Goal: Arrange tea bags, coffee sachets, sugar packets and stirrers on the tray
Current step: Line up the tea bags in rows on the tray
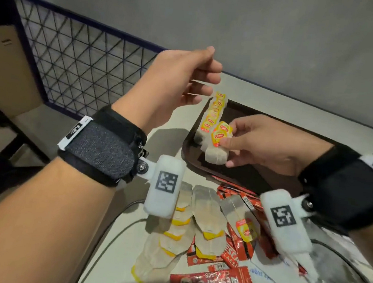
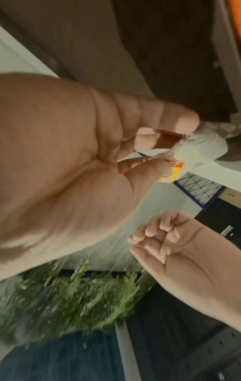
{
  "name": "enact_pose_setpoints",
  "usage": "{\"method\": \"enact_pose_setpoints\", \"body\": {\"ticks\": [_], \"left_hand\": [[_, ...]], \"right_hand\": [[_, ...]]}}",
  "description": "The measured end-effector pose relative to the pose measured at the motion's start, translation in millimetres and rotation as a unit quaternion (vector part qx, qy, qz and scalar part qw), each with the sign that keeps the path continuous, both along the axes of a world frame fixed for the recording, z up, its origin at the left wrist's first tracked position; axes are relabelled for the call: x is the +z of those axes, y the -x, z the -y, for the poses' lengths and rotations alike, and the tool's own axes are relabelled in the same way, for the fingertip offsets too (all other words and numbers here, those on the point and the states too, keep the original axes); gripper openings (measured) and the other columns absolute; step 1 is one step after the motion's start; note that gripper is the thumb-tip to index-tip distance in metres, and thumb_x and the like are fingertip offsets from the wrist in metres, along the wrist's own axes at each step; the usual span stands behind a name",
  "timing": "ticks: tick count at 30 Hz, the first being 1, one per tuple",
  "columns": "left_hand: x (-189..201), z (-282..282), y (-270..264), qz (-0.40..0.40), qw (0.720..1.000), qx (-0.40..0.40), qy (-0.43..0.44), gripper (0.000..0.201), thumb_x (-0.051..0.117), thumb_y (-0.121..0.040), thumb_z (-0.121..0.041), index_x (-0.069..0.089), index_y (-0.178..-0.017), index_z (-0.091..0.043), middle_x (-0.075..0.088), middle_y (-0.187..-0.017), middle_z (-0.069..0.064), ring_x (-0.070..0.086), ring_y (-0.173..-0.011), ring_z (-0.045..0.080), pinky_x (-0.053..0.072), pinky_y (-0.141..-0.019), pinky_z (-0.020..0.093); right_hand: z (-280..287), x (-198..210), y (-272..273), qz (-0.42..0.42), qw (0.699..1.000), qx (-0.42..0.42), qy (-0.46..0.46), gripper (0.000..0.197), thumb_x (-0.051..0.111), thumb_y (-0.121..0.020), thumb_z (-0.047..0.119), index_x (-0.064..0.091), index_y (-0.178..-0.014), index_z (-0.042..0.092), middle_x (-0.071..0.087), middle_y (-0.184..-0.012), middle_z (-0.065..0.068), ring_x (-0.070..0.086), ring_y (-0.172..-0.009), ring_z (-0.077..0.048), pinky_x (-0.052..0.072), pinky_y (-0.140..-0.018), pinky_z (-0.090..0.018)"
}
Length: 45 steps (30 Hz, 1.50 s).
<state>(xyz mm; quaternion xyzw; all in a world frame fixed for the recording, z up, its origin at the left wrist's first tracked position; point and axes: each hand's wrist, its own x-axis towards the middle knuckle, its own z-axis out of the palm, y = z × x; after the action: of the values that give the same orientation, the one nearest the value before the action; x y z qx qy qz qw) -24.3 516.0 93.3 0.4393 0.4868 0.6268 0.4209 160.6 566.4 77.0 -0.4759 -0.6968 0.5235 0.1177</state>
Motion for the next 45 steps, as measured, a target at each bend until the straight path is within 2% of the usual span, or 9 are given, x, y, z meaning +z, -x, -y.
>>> {"method": "enact_pose_setpoints", "body": {"ticks": [5,10,14,24,30,32,36,40,45], "left_hand": [[1,-2,9,0.024,1.000,0.005,-0.013,0.030,0.054,-0.104,-0.036,0.071,-0.088,-0.017,0.070,-0.076,-0.004,0.060,-0.060,0.011,0.045,-0.058,0.022],[1,-4,14,0.038,0.999,0.011,-0.013,0.028,0.056,-0.103,-0.035,0.071,-0.086,-0.018,0.070,-0.076,-0.004,0.060,-0.060,0.012,0.045,-0.059,0.024],[0,-5,18,0.049,0.999,0.015,-0.016,0.027,0.058,-0.102,-0.034,0.072,-0.086,-0.019,0.069,-0.076,-0.004,0.060,-0.061,0.012,0.045,-0.059,0.023],[2,-3,18,0.066,0.997,0.018,-0.027,0.025,0.058,-0.101,-0.031,0.071,-0.085,-0.017,0.068,-0.074,-0.003,0.058,-0.058,0.012,0.044,-0.057,0.024],[1,-2,17,0.058,0.998,0.012,-0.034,0.025,0.057,-0.102,-0.031,0.069,-0.085,-0.018,0.066,-0.071,-0.006,0.057,-0.058,0.011,0.044,-0.058,0.023],[0,-1,16,0.048,0.998,0.004,-0.036,0.024,0.054,-0.102,-0.030,0.067,-0.085,-0.019,0.065,-0.070,-0.008,0.056,-0.060,0.009,0.044,-0.059,0.022],[-1,0,11,0.033,0.999,-0.016,-0.039,0.023,0.050,-0.103,-0.026,0.064,-0.085,-0.022,0.063,-0.071,-0.011,0.055,-0.063,0.007,0.044,-0.061,0.020],[-4,1,-1,0.003,0.999,-0.030,-0.028,0.022,0.051,-0.102,-0.028,0.065,-0.086,-0.022,0.064,-0.073,-0.011,0.056,-0.066,0.008,0.045,-0.062,0.021],[-11,2,-16,-0.035,0.998,-0.045,-0.002,0.025,0.053,-0.103,-0.034,0.069,-0.088,-0.021,0.066,-0.076,-0.010,0.059,-0.066,0.008,0.047,-0.060,0.021]], "right_hand": [[-13,-11,34,0.052,0.998,-0.036,-0.009,0.035,0.069,-0.092,0.000,0.057,-0.123,-0.012,0.067,-0.117,-0.027,0.067,-0.090,-0.025,0.062,-0.065,-0.029],[-12,-17,45,0.058,0.995,-0.077,-0.016,0.011,0.069,-0.094,0.006,0.061,-0.100,0.011,0.070,-0.111,-0.012,0.068,-0.095,-0.022,0.063,-0.063,-0.027],[-10,-17,42,0.096,0.993,-0.062,-0.029,0.027,0.077,-0.087,0.005,0.058,-0.102,0.018,0.070,-0.110,-0.008,0.070,-0.101,-0.025,0.062,-0.070,-0.030],[-2,-18,54,0.066,0.996,-0.056,0.015,0.040,0.072,-0.084,-0.011,0.059,-0.118,0.007,0.068,-0.116,-0.014,0.070,-0.094,-0.025,0.061,-0.062,-0.026],[7,0,35,0.140,0.986,-0.026,-0.089,0.029,0.074,-0.092,0.016,0.055,-0.113,0.018,0.069,-0.112,-0.009,0.073,-0.093,-0.025,0.064,-0.074,-0.035],[19,14,18,0.177,0.968,0.035,-0.173,0.040,0.078,-0.089,0.028,0.058,-0.123,0.023,0.070,-0.103,-0.005,0.073,-0.087,-0.022,0.064,-0.074,-0.038],[59,30,-16,0.183,0.946,0.189,-0.187,0.035,0.082,-0.076,0.044,0.070,-0.106,0.032,0.072,-0.093,0.000,0.072,-0.083,-0.024,0.060,-0.078,-0.049],[85,15,-29,0.211,0.935,0.237,-0.159,0.046,0.090,-0.063,0.053,0.068,-0.102,0.041,0.065,-0.093,0.011,0.066,-0.073,-0.005,0.056,-0.060,-0.025],[91,-4,-29,0.262,0.888,0.279,-0.255,0.066,0.084,-0.058,0.069,0.051,-0.112,0.049,0.052,-0.098,0.022,0.047,-0.094,0.009,0.045,-0.070,-0.015]]}}
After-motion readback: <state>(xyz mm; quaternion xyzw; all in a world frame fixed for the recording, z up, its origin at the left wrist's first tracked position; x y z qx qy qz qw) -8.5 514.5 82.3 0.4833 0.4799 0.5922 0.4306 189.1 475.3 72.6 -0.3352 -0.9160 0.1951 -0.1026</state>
